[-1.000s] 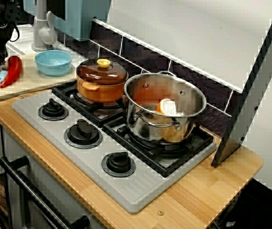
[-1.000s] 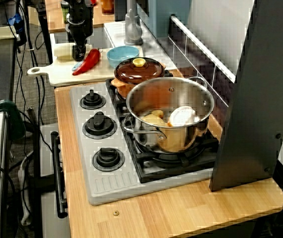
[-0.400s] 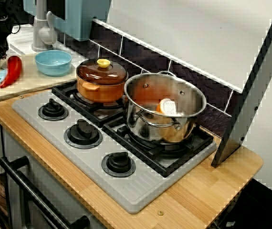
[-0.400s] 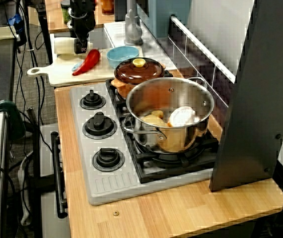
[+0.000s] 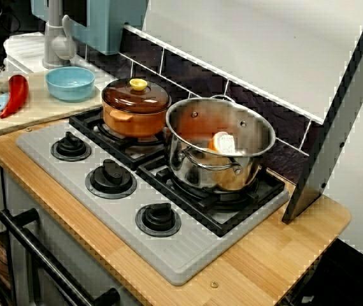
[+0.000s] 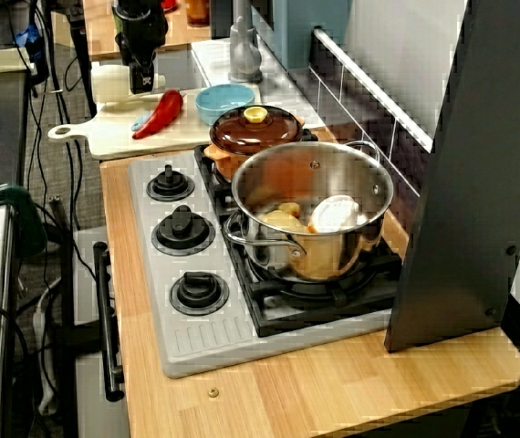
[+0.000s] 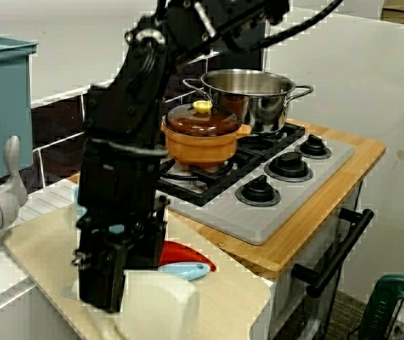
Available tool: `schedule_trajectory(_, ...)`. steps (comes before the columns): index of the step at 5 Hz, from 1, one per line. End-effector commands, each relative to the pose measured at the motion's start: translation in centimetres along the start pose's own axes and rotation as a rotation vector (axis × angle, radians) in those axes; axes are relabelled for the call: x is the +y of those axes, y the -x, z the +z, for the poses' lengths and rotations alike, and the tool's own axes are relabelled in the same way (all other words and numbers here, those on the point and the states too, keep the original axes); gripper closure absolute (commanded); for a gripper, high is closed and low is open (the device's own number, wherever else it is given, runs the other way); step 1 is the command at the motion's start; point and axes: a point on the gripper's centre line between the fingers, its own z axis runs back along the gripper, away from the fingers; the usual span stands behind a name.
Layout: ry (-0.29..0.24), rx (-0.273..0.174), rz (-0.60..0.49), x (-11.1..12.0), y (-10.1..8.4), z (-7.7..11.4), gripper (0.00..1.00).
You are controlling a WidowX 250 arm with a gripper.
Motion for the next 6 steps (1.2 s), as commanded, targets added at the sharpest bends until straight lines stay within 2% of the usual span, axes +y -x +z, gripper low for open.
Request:
schedule_trajectory(1,0.009,-0.099,0.033,2.1,-1.5,5.8,1.00)
schedule_trajectory(3,0.044,-0.098,0.038,2.0,-2.0,6.6,1.00)
schedule_trajectory(6,0.067,-0.088,0.052,1.6,-1.4,6.9,1.00)
